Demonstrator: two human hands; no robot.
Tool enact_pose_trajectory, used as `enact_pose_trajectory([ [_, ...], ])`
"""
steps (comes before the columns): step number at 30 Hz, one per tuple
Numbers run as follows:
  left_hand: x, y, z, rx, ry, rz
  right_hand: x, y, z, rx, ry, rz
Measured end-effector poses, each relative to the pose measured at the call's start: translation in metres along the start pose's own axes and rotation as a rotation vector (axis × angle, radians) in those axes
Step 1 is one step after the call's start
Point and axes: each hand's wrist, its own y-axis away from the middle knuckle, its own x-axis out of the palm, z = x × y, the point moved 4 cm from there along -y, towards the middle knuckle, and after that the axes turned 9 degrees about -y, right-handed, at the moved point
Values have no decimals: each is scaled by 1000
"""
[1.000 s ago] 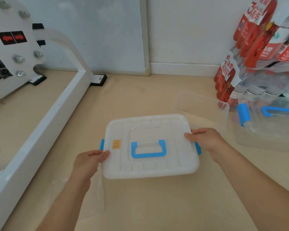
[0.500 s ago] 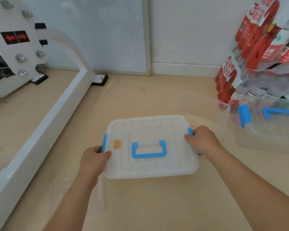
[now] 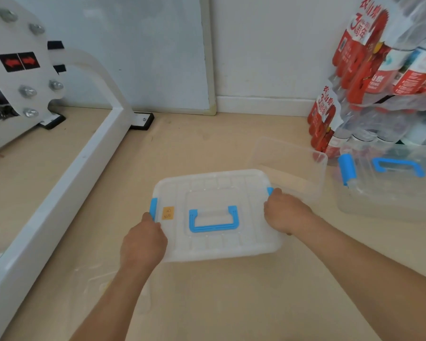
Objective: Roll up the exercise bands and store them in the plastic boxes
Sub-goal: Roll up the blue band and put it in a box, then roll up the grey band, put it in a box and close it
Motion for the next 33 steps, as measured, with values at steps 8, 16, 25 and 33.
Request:
enact_pose_trajectory([
  [8, -29, 35, -20, 159, 105, -241, -36, 39, -36, -90, 111, 179],
  [16, 45, 159, -111, 1011, 13, 314, -43, 110, -87, -193, 249, 439],
  [25, 161, 212, -121, 1256, -436, 576, -44, 160, -156, -101, 174, 290],
  [33, 62, 215, -248, 1357, 233, 622, -83, 208, -200, 209, -205, 221],
])
